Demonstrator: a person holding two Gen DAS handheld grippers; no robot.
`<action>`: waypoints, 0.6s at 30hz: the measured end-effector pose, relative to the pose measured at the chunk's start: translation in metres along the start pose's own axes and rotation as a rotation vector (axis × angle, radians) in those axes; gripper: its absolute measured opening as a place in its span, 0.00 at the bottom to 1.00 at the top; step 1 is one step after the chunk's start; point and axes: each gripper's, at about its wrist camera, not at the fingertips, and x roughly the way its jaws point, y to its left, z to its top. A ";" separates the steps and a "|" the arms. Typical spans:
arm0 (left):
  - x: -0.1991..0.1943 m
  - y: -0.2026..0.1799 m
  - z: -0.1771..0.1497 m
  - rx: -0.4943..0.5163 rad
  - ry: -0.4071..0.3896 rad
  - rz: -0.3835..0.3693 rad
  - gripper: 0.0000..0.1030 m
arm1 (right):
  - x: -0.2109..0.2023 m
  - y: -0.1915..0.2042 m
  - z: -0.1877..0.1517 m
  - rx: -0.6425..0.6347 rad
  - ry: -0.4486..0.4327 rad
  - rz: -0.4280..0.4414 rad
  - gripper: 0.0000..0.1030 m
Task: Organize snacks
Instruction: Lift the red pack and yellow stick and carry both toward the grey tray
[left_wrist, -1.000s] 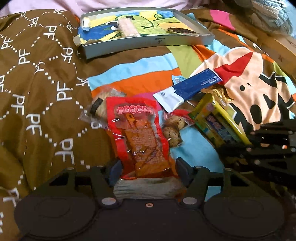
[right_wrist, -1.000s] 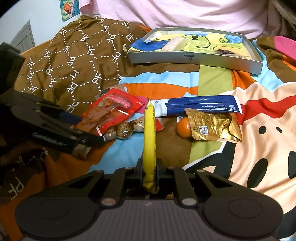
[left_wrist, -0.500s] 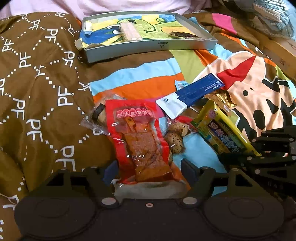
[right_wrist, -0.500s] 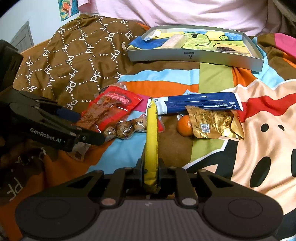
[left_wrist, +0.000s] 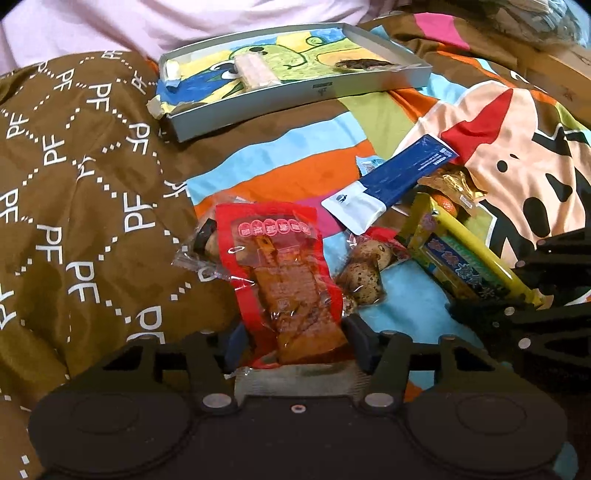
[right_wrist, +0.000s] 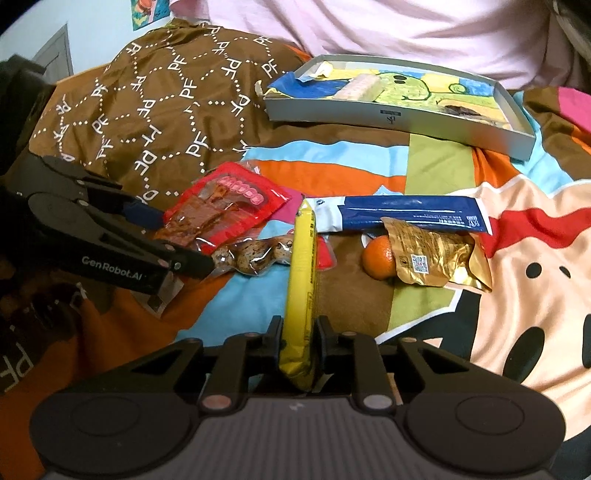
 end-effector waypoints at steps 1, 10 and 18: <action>0.000 -0.001 0.000 0.003 -0.001 -0.001 0.56 | 0.000 0.003 0.000 -0.021 -0.001 -0.012 0.19; -0.002 0.005 -0.001 -0.055 -0.028 -0.042 0.53 | -0.002 0.024 -0.006 -0.200 -0.032 -0.139 0.13; -0.001 0.005 -0.002 -0.084 -0.037 -0.013 0.51 | -0.002 0.033 -0.010 -0.313 -0.063 -0.211 0.13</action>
